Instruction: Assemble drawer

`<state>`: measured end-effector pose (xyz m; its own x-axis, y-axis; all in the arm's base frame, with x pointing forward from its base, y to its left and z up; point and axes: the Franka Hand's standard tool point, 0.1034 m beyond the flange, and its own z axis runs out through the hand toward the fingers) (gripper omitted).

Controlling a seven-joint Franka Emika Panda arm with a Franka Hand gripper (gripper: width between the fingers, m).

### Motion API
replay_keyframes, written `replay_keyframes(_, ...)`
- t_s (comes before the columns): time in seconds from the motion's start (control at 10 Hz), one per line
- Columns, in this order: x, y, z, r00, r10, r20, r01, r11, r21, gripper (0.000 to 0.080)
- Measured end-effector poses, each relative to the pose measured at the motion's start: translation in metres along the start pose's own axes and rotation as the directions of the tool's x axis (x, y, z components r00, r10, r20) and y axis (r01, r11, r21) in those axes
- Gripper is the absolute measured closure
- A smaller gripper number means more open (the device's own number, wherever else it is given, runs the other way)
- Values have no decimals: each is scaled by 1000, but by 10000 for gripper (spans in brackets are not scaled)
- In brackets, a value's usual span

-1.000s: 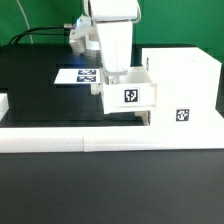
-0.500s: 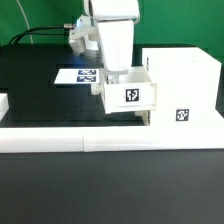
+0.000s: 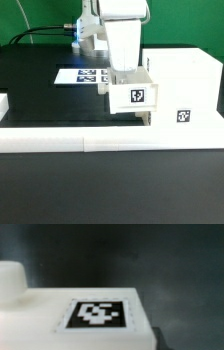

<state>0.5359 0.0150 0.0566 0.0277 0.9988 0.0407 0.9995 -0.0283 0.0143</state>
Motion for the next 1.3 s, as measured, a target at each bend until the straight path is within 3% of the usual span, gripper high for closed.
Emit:
replay_keyframes(0.4, 2, 1, 0, 1000, 16, 2, -16, 1000, -9, 755)
replay_keyframes(0.5, 2, 1, 0, 1000, 16, 2, -16, 1000, -8, 652)
replay_keyframes(0.6, 1, 1, 0, 1000, 17, 2, -17, 1000, -8, 652)
replay_keyframes(0.8, 1, 4, -8, 1000, 23, 6, -23, 1000, -17, 352)
replay_keyframes(0.9, 1, 5, -12, 1000, 27, 8, -26, 999, -19, 352)
replay_keyframes(1.0, 0, 6, -19, 1000, 28, 13, -28, 999, -16, 203)
replay_keyframes(1.3, -14, 8, -35, 999, 34, 28, -34, 999, -17, 153)
